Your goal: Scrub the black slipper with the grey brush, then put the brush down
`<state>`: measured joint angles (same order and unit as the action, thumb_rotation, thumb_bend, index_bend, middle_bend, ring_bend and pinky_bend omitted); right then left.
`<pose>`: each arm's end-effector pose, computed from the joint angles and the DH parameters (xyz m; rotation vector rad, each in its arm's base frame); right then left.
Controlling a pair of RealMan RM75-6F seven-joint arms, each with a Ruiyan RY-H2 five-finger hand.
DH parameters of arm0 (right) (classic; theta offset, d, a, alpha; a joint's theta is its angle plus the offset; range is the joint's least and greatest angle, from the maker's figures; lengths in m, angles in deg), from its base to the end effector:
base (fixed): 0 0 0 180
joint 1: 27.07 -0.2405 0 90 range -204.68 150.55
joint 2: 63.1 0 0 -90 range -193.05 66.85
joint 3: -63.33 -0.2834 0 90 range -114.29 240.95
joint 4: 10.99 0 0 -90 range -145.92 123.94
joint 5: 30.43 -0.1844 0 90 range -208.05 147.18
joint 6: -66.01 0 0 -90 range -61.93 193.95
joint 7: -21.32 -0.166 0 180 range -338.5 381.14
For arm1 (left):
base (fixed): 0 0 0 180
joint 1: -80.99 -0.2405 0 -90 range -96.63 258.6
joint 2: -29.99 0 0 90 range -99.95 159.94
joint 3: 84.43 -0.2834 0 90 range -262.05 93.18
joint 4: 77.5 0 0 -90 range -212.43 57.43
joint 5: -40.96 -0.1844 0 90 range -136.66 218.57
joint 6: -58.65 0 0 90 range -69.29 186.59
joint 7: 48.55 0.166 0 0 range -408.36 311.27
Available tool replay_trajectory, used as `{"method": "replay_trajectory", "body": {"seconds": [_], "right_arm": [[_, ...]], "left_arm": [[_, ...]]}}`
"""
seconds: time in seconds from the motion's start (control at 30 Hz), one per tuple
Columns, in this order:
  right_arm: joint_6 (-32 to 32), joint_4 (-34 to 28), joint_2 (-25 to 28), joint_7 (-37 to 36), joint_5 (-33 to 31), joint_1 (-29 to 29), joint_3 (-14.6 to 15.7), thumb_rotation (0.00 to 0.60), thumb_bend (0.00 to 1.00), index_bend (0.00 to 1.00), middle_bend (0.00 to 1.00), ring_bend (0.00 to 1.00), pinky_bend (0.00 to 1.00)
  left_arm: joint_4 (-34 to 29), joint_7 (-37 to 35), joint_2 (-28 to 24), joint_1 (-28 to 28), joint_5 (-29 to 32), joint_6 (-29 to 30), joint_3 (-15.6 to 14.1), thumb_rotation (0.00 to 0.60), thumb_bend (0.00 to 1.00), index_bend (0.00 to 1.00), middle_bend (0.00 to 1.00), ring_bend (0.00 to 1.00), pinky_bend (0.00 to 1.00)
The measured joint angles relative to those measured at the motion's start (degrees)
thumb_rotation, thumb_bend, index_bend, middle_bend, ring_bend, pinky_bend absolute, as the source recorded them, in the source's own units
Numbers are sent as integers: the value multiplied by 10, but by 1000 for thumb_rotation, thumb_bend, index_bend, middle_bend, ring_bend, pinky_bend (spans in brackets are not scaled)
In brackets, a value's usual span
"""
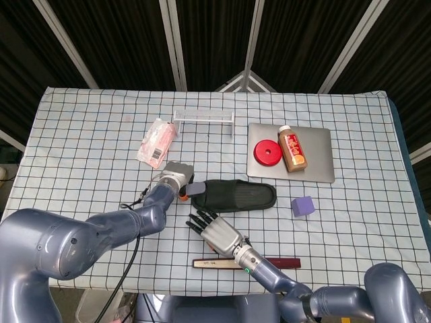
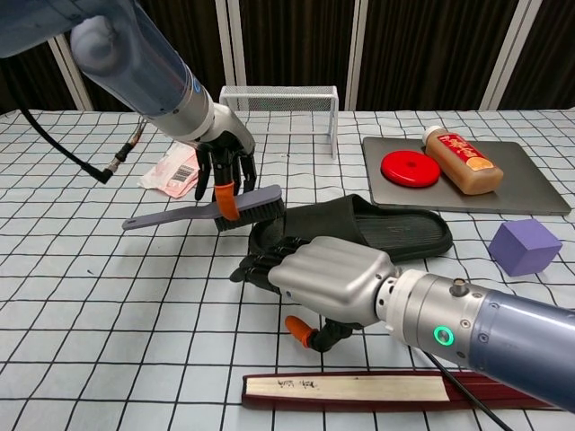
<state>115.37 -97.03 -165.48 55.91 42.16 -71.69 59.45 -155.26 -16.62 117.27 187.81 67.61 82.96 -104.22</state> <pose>-0.0964 -0.2911 -0.1066 2.3281 -0.6896 0.8985 -0.0061 0.4483 -0.0256 -1.9714 -1.2232 -0.1978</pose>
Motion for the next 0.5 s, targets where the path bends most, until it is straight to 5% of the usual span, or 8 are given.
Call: {"method": "replay_trajectory", "body": {"seconds": [0.23, 0.5], "right_arm": [[41, -42, 28, 8, 25, 16, 13, 600, 673, 0, 15, 0, 0], [160, -137, 113, 26, 90, 78, 56, 600, 673, 0, 15, 0, 0]], "left_arm": [[-49, -3, -43, 9, -15, 1, -6, 600, 475, 456, 492, 395, 421], [-185, -29, -141, -43, -159, 40, -3, 600, 482, 448, 481, 395, 359]]}}
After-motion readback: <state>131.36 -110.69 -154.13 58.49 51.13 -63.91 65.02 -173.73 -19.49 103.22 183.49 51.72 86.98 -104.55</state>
